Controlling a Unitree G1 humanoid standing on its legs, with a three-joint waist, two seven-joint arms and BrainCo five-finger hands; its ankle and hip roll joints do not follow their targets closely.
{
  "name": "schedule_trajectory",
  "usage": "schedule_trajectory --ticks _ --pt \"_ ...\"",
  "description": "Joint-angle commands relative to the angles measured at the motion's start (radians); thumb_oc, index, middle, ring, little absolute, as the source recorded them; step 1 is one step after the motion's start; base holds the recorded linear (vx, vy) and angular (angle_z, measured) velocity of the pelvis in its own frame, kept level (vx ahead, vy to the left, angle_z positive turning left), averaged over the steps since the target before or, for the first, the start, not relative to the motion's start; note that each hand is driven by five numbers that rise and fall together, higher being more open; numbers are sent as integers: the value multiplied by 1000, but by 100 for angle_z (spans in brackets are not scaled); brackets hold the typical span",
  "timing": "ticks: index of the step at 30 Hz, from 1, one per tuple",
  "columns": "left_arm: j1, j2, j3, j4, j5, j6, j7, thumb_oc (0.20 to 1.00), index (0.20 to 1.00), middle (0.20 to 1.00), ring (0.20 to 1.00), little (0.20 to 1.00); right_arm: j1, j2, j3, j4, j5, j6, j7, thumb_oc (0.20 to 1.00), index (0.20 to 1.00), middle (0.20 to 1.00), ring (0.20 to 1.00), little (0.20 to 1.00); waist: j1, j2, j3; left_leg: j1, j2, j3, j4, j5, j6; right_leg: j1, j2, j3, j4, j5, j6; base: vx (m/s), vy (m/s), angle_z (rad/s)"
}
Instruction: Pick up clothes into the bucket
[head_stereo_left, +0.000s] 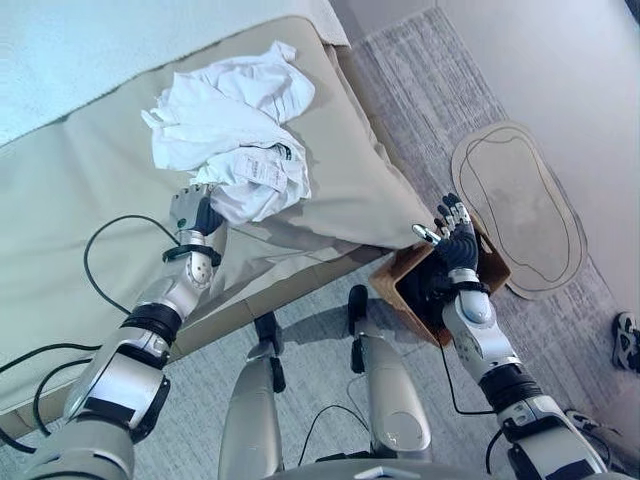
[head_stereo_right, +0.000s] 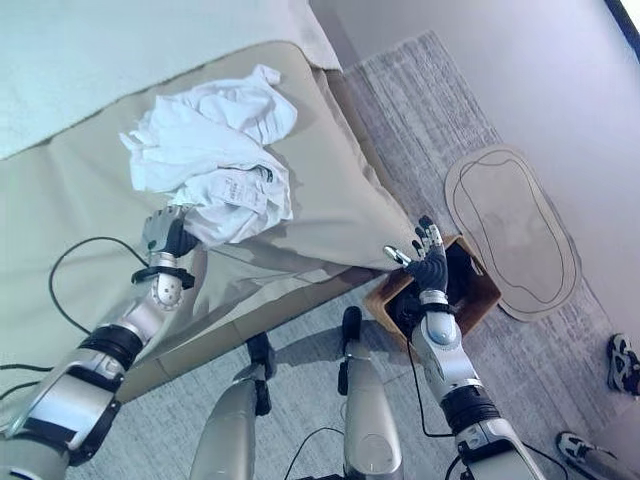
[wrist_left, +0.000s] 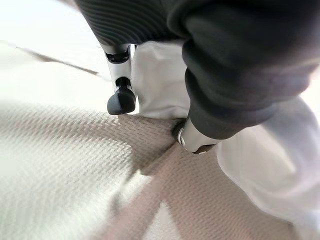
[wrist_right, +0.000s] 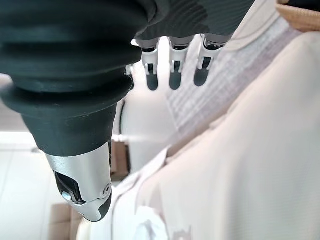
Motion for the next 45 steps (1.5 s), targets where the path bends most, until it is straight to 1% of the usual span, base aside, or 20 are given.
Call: schedule_trajectory --ticks 1,2,5,10,11,15,16,17,29,34,36,38,39,41,42,43,44,45 --pt "126 -28 -26 -88 -28 -106 -10 200 200 200 200 200 13 -2 -39 1 -15 -27 -5 1000 1000 1000 1000 1000 47 14 -72 10 -6 -23 31 -40 -10 43 -78 -40 9 38 86 51 -21 12" --pt "159 -43 -24 -100 -34 -117 -18 200 200 200 200 200 16 6 -35 7 -15 -23 0 1000 1000 1000 1000 1000 59 18 -78 34 -9 -30 18 -36 -9 67 -81 -48 6 31 85 28 -18 11" --pt "202 -61 -33 -111 -38 -129 -33 200 200 200 200 200 20 10 -33 14 -16 -21 3 1000 1000 1000 1000 1000 70 21 -83 48 -14 -38 10 -33 -8 85 -87 -57 5 25 84 13 -24 21" --pt "231 -87 -47 -96 -62 -139 -55 200 200 200 200 200 22 14 -30 10 -24 -20 -2 1000 1000 1000 1000 1000 78 22 -78 40 -20 -42 19 -33 -5 81 -90 -62 11 21 81 -30 -18 8" --pt "238 -102 -53 -73 -68 -141 -61 200 200 200 200 200 24 17 -30 11 -26 -21 -4 1000 1000 1000 1000 1000 79 20 -74 34 -23 -44 18 -29 -3 77 -89 -62 11 22 80 -53 -22 11" --pt "232 -115 -74 -49 -43 -136 -59 200 200 200 200 200 25 20 -36 11 -29 -29 -13 1000 1000 1000 1000 1000 76 19 -68 19 -22 -43 14 -20 -4 63 -89 -63 9 26 80 -52 -6 5" --pt "226 -119 -77 -39 -42 -134 -58 661 661 661 661 661 24 20 -37 16 -29 -30 -16 1000 1000 1000 1000 1000 76 19 -68 16 -22 -43 13 -18 -4 60 -88 -62 8 27 80 -39 -2 0" --pt "221 -118 -79 -42 -42 -130 -60 1000 1000 1000 1000 1000 24 21 -37 15 -29 -30 -18 1000 1000 1000 1000 1000 75 18 -66 12 -22 -42 13 -17 -4 59 -88 -60 7 27 81 -36 3 0" --pt "185 -100 -68 -62 -35 -123 -42 1000 1000 1000 1000 1000 22 22 -37 17 -20 -31 -28 1000 1000 1000 1000 1000 64 16 -65 -6 -22 -33 27 -23 -2 39 -89 -44 7 35 80 -3 0 0" --pt "185 -86 -49 -116 -42 -131 -31 1000 1000 1000 1000 1000 23 23 -38 6 -14 -33 -29 1000 1000 1000 1000 1000 63 17 -64 -16 -22 -29 36 -27 -1 30 -91 -42 10 35 81 -7 1 -4" --pt "156 -71 -49 -143 -16 -128 6 1000 1000 1000 1000 1000 16 21 -33 -8 -8 -40 -33 1000 1000 1000 1000 1000 59 15 -54 -31 -23 -26 51 -29 -2 14 -90 -36 18 34 79 -32 7 -7" --pt "136 -59 -59 -156 6 -119 18 1000 1000 1000 1000 1000 12 18 -31 -14 -9 -42 -35 1000 1000 1000 1000 1000 57 15 -49 -38 -23 -24 56 -32 -2 8 -89 -32 20 33 79 -34 6 -5" --pt "84 -37 -85 -148 58 -98 45 1000 1000 1000 1000 1000 -3 14 -18 -18 -10 -47 -41 1000 1000 1000 1000 1000 50 12 -35 -55 -21 -19 73 -35 -2 -10 -88 -27 27 33 77 -42 13 -3" --pt "21 -19 -120 -117 118 -68 74 1000 1000 1000 1000 1000 -19 9 -4 -25 -11 -51 -44 1000 1000 1000 1000 1000 42 11 -21 -71 -16 -10 93 -46 -3 -30 -81 -18 38 31 78 -44 26 -4" --pt "20 -19 -121 -116 118 -69 75 1000 1000 1000 1000 1000 -20 9 -5 -25 -11 -51 -44 1000 1000 1000 1000 1000 43 11 -21 -72 -16 -9 94 -46 -2 -31 -80 -17 38 31 78 -55 40 -8" --pt "-32 -8 -147 -76 149 -42 83 1000 1000 1000 1000 1000 -37 4 11 -31 -14 -52 -45 1000 1000 1000 1000 1000 33 8 -8 -92 -14 2 106 -48 -2 -51 -75 -8 43 34 77 -36 23 -9" --pt "-33 -8 -147 -76 149 -42 84 1000 1000 1000 1000 1000 -37 4 11 -31 -14 -52 -45 1000 1000 1000 1000 1000 33 8 -8 -93 -14 2 107 -48 -2 -52 -75 -8 43 34 77 -58 47 -18" --pt "-83 -2 -175 -21 185 -7 89 1000 1000 1000 1000 1000 -54 -4 25 -44 -24 -51 -46 1000 1000 1000 1000 1000 20 5 3 -111 -9 10 118 -50 -1 -81 -70 1 50 37 77 -23 24 -14"
